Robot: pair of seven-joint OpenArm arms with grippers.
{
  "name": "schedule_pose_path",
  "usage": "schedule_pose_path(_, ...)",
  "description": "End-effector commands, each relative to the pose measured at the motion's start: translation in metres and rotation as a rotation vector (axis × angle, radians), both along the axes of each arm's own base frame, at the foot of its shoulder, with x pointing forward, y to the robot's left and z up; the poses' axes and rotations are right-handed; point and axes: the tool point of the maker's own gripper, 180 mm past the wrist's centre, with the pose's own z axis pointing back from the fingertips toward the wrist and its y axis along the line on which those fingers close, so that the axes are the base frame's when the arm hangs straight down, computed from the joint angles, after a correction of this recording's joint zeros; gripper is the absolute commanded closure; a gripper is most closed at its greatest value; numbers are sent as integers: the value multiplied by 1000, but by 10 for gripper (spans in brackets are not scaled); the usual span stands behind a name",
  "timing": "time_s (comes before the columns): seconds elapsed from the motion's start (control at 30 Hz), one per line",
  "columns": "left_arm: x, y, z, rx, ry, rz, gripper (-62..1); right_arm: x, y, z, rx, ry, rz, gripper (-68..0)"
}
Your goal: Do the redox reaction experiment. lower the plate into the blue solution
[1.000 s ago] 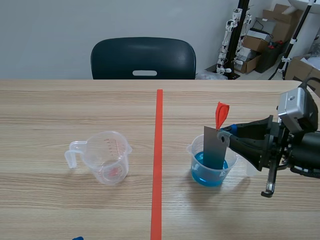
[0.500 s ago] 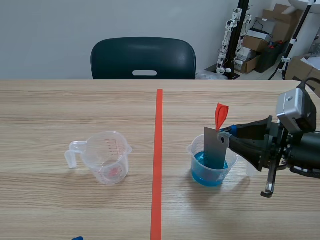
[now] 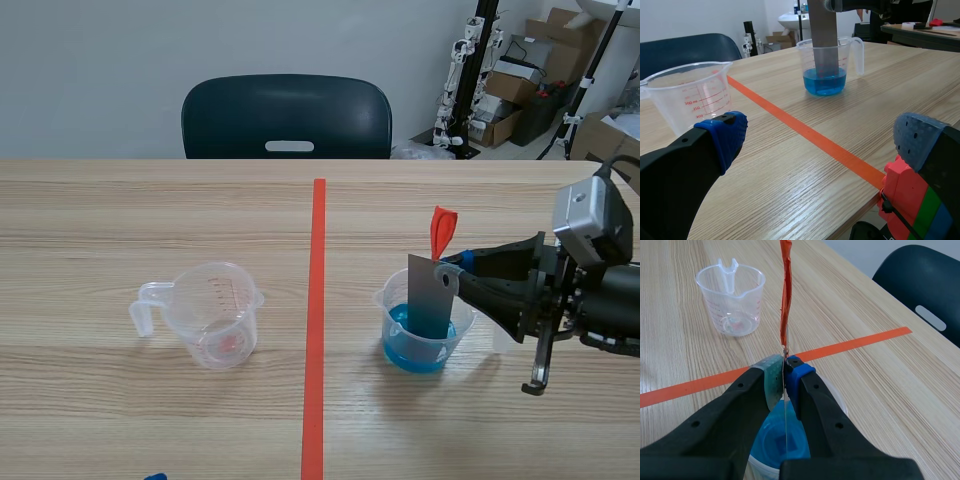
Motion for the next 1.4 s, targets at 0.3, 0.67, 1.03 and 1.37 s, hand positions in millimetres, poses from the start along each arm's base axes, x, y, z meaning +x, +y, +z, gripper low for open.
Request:
schedule_pose_path(0.3,0,2,11,-27,-47,-1,-617,6,1,8,5,-20,-5,-6)
schedule_pose_path(0.67,0,2,10,-27,-46,0,-617,6,1,8,5,-20,-5,-6)
schedule_pose_path(1.03,0,2,10,-28,-46,0,-617,6,1,8,5,-20,-5,-6)
schedule_pose_path(1.37,0,2,10,-28,-46,0,-617,6,1,8,5,-20,-5,-6)
